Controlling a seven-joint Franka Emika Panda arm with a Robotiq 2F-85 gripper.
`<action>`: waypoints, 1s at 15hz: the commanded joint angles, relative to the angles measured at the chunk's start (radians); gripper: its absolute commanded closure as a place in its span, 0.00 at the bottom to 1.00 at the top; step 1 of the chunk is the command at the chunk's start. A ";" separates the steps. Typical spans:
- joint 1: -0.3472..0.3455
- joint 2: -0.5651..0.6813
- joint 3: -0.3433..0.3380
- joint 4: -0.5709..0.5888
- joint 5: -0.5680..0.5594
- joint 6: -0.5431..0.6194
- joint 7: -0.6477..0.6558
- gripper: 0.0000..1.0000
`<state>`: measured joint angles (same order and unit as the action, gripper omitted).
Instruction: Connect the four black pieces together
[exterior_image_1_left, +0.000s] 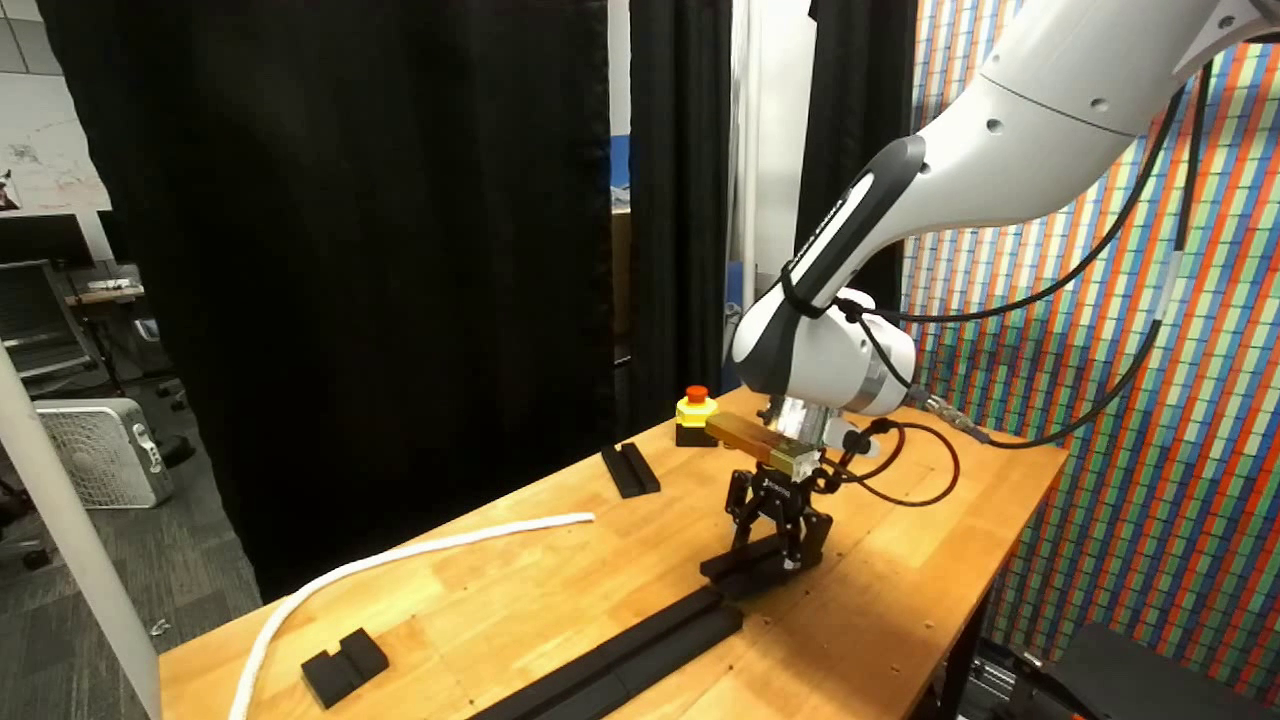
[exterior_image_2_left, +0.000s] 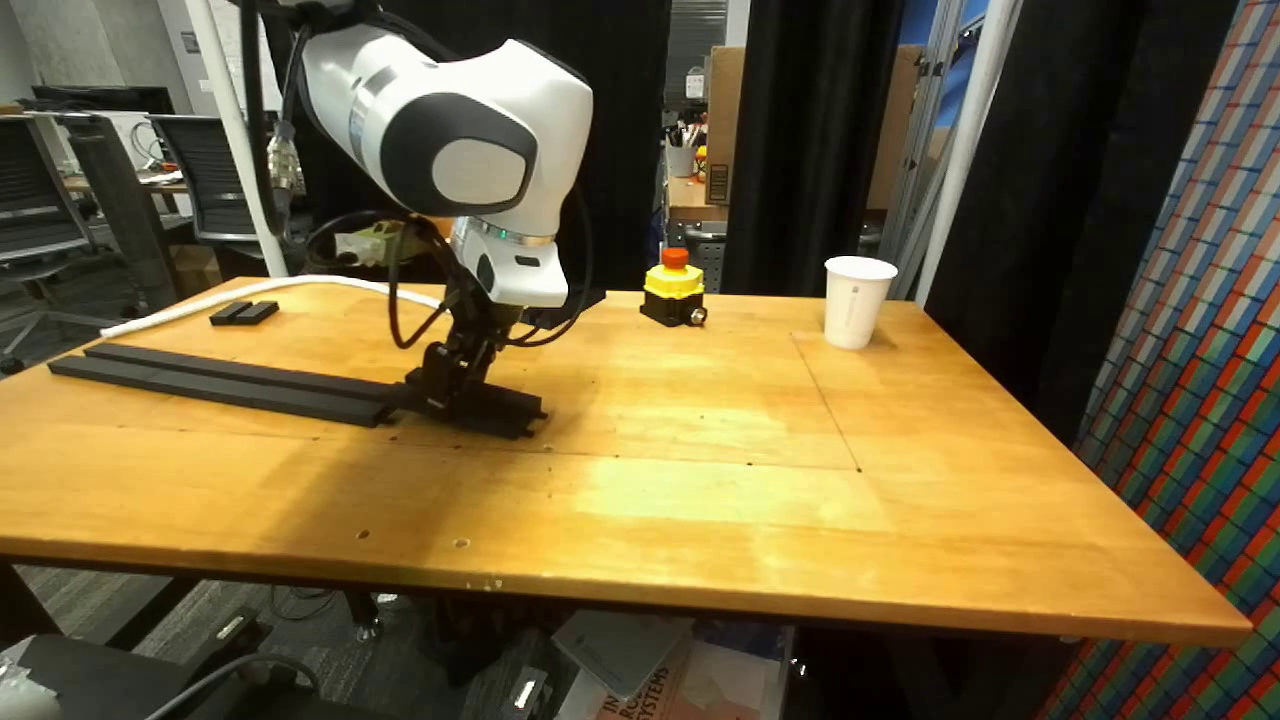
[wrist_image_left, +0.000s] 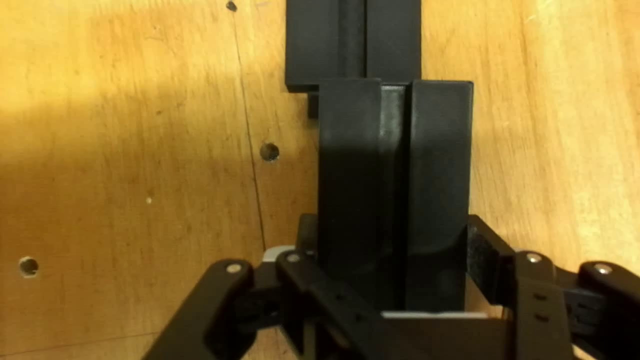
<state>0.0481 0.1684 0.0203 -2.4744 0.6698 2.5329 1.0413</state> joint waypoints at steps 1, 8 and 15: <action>0.008 -0.042 -0.003 -0.023 -0.025 -0.003 0.043 0.51; 0.003 -0.045 -0.006 -0.040 -0.021 -0.005 0.056 0.51; 0.000 -0.042 -0.010 -0.041 -0.026 -0.011 0.060 0.51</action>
<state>0.0478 0.1597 0.0162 -2.5025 0.6697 2.5326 1.0746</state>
